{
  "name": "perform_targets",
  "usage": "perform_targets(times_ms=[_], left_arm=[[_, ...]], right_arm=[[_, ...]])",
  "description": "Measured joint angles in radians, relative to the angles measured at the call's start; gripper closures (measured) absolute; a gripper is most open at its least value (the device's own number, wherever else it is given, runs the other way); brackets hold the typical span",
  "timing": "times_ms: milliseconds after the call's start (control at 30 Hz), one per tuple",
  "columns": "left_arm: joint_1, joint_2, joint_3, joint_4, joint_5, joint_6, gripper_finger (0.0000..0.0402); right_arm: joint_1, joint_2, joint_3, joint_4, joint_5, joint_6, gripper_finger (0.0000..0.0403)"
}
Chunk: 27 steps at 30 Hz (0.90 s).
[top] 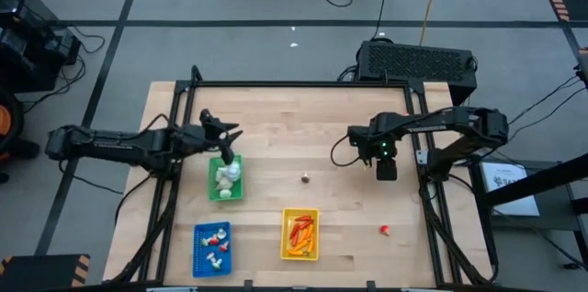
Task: Sort produce into baskets
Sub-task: Put the red mushroom into the blue basket
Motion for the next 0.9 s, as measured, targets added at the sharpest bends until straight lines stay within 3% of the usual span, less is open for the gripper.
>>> perform_targets(times_ms=[133, 233, 433, 900], left_arm=[[0.117, 0.000, 0.030, -0.003, 0.171, 0.048, 0.0276], [0.183, 0.000, 0.033, -0.003, 0.237, 0.070, 0.0276], [0.255, 0.000, 0.033, -0.004, 0.283, 0.081, 0.0276], [0.262, 0.000, 0.033, -0.005, 0.296, 0.079, 0.0276]], right_arm=[[0.013, 0.040, 0.000, -0.001, 0.007, 0.000, 0.0261], [0.018, 0.056, 0.000, -0.001, 0.011, 0.000, 0.0261], [0.017, 0.053, -0.003, 0.000, 0.081, 0.016, 0.0261], [0.017, 0.053, -0.045, 0.019, 0.057, 0.014, 0.0261]])
